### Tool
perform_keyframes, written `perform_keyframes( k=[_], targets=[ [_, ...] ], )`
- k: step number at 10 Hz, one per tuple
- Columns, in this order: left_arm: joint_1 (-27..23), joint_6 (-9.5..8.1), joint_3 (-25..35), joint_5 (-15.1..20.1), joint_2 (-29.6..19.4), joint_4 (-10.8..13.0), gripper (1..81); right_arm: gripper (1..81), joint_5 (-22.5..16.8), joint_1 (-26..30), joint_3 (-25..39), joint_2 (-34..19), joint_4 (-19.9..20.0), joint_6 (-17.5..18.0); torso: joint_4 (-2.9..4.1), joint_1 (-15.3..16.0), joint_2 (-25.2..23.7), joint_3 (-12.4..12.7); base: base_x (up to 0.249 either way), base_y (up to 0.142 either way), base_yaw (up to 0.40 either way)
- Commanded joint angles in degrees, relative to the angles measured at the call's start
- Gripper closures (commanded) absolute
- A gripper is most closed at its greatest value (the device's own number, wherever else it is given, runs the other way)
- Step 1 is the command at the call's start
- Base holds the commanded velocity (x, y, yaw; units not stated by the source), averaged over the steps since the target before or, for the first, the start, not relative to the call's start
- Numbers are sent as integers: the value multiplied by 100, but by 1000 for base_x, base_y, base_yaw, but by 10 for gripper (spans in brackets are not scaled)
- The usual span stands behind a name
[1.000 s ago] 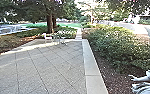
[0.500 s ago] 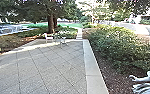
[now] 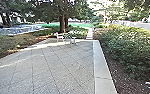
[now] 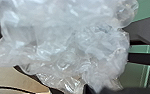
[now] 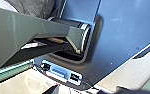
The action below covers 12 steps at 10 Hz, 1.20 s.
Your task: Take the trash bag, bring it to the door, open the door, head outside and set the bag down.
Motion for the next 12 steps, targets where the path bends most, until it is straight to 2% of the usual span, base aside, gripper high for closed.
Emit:
perform_keyframes(
  k=[1,2,3,4,6,7,8,9,10,12],
  targets=[
    [-172,-16,67,426,-12,-27,811,10,-364,230,86,164,5,2,-26,0,0,0,0,0,0],
    [-190,-16,136,426,-55,-36,811,10,-346,221,148,102,23,-15,131,0,0,0,0,0,0],
    [-198,-16,354,426,-168,-27,811,10,-320,168,330,15,-4,-15,238,0,0,0,0,0,0],
    [-207,-16,708,426,-363,-19,811,10,-320,167,693,-188,-13,-24,265,0,0,0,0,0,0],
    [-268,-16,1183,417,-715,-45,811,10,-320,142,1581,-707,-4,-15,256,0,0,0,0,0,0],
    [-347,-16,1482,417,-926,-177,811,10,-320,142,2117,-988,-13,-24,256,0,0,0,0,0,0],
    [-444,-25,1882,417,-1221,-342,811,10,-320,141,2596,-1240,-21,-24,256,0,0,-237,0,0,0],
    [-557,-25,2175,426,-1469,-483,811,10,-320,133,2758,-1339,-30,-24,256,0,0,-493,0,0,0],
    [-699,-25,2369,426,-1689,-650,811,10,-320,133,2750,-1348,-30,-24,256,-1,0,-558,0,0,0],
    [-1085,-34,2623,452,-2083,-966,811,10,-320,115,2627,-1313,-21,-15,256,-1,0,-889,0,0,0]
  ],
)
